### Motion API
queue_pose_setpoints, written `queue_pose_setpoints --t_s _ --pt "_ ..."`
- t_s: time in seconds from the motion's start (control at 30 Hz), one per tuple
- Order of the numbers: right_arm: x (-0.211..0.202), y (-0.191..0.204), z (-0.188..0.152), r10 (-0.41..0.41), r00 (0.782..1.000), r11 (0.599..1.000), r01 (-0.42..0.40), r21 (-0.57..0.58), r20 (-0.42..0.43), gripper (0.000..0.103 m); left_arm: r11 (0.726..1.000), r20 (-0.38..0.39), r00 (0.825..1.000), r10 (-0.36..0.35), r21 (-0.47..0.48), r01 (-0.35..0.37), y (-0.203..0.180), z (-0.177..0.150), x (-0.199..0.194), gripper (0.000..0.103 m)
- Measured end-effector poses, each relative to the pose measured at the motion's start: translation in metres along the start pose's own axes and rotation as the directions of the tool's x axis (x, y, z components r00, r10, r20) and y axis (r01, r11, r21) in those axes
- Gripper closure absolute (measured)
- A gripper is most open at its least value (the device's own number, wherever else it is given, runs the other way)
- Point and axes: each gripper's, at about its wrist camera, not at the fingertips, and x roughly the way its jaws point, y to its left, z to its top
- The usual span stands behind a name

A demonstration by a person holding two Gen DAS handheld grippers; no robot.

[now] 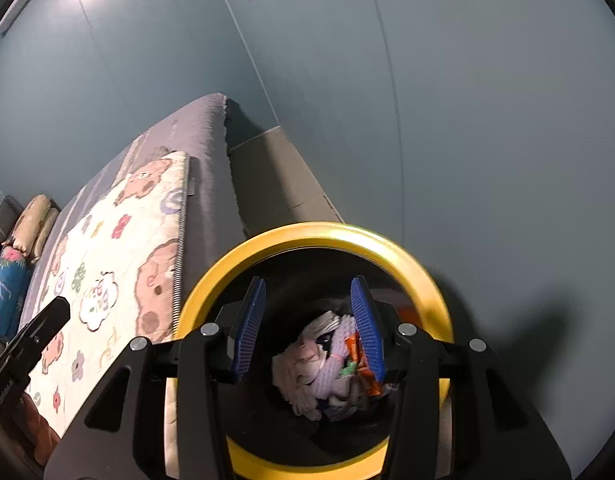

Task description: Collect trash

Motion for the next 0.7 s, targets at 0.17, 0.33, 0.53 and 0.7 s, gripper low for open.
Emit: queue_pose_setpoints --t_s 0.17,0.33,0.53,0.7 --pt "-0.011 0.033 -0.012 0.047 0.999 0.998 -0.047 -0.048 -0.009 0.06 0.998 0.03 0.998 0.06 -0.031 -0.059 0.026 -0.011 -0.034 0.061" --pt "-0.022 0.085 -0.027 0.117 0.993 0.984 -0.119 -0.131 -0.021 0.06 0.987 0.054 0.989 0.139 -0.085 -0.135 0.064 -0.029 -0.08 0.061" --pt "-0.029 0.163 -0.05 0.206 0.977 0.946 -0.214 -0.245 -0.056 0.058 0.954 0.068 0.96 0.273 -0.145 -0.261 0.117 -0.056 -0.131 0.061" --pt "-0.032 0.218 -0.073 0.252 0.965 0.915 -0.263 -0.305 -0.078 0.046 0.921 0.094 0.925 0.367 -0.178 -0.347 0.149 -0.075 -0.166 0.047"
